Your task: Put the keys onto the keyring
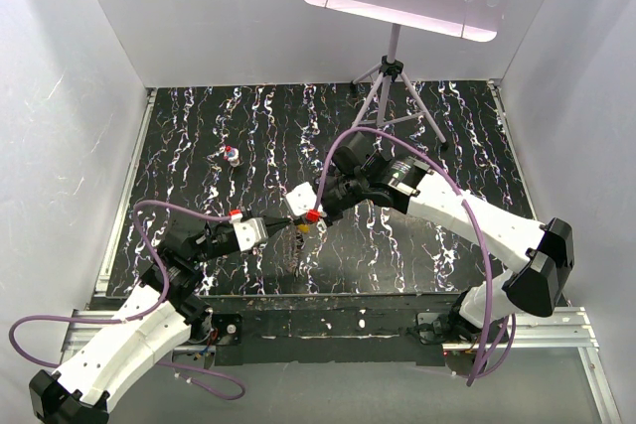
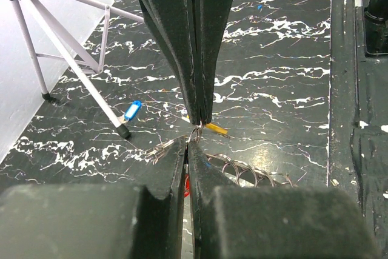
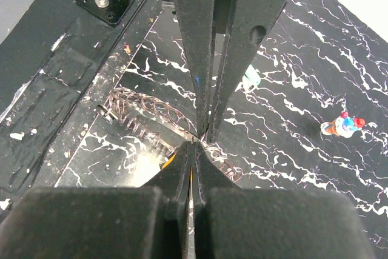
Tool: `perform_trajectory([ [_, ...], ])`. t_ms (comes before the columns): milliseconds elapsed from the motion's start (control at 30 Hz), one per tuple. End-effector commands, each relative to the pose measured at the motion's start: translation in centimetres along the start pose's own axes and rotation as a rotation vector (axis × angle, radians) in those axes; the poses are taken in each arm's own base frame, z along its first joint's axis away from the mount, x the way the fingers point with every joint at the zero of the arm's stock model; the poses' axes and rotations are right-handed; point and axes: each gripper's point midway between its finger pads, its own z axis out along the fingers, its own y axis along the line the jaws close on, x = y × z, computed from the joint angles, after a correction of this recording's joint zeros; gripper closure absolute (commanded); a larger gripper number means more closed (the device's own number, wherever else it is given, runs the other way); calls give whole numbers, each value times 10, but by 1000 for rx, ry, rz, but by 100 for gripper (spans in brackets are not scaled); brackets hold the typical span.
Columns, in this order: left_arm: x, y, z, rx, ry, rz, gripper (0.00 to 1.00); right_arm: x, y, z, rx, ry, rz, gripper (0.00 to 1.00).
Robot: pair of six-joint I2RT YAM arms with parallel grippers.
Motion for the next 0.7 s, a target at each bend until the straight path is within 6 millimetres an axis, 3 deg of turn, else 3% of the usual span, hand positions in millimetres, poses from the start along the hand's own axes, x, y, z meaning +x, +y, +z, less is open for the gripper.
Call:
perform_trajectory([
  [0, -32, 16, -1, -48, -69, 46, 100, -14, 3, -2, -17, -20, -57, 99],
  [667, -39, 23, -2, -81, -88, -27, 100, -1, 7, -2, -8, 18, -84, 99],
])
